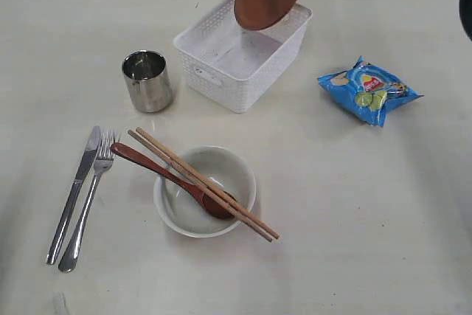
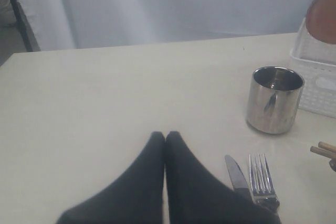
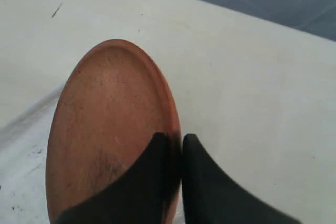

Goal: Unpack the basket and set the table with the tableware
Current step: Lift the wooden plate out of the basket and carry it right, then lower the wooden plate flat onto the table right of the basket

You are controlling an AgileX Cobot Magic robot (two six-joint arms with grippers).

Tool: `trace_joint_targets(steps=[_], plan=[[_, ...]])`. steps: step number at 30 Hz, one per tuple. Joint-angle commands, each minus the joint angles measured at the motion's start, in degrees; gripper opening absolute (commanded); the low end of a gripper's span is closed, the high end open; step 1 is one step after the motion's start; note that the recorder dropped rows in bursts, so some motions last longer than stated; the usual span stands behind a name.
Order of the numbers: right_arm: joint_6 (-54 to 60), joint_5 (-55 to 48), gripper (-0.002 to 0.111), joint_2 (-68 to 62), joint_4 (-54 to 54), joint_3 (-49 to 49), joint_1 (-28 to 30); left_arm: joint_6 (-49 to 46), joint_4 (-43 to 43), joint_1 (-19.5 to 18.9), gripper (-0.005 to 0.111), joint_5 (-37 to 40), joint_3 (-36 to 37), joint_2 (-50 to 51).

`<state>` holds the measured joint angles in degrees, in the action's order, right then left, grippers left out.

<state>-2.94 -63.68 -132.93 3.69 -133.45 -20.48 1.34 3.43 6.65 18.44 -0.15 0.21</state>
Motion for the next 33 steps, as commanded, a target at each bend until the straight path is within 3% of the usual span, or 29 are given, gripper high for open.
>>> trace_joint_targets(steps=[1,8,13,24,33], plan=[[-0.33,-4.21,0.0,0.87,2.89,-5.8,0.34,-0.08,-0.48,-0.13,0.0,-0.1,0.15,-0.21],[-0.13,-6.28,0.0,5.34,3.51,-6.91,0.34,-0.08,-0.48,-0.13,0.0,-0.1,0.15,-0.21],[0.61,-6.28,0.0,11.38,3.51,-1.25,0.48,-0.08,-0.48,-0.13,0.0,-0.1,0.15,-0.21],[2.94,-6.28,0.0,31.35,-5.98,32.24,5.0,-0.08,-0.48,-0.13,0.0,-0.1,0.15,-0.21],[4.29,6.09,0.0,38.06,-8.7,57.18,5.0,-0.08,-0.48,-0.13,0.0,-0.1,0.15,-0.21]])
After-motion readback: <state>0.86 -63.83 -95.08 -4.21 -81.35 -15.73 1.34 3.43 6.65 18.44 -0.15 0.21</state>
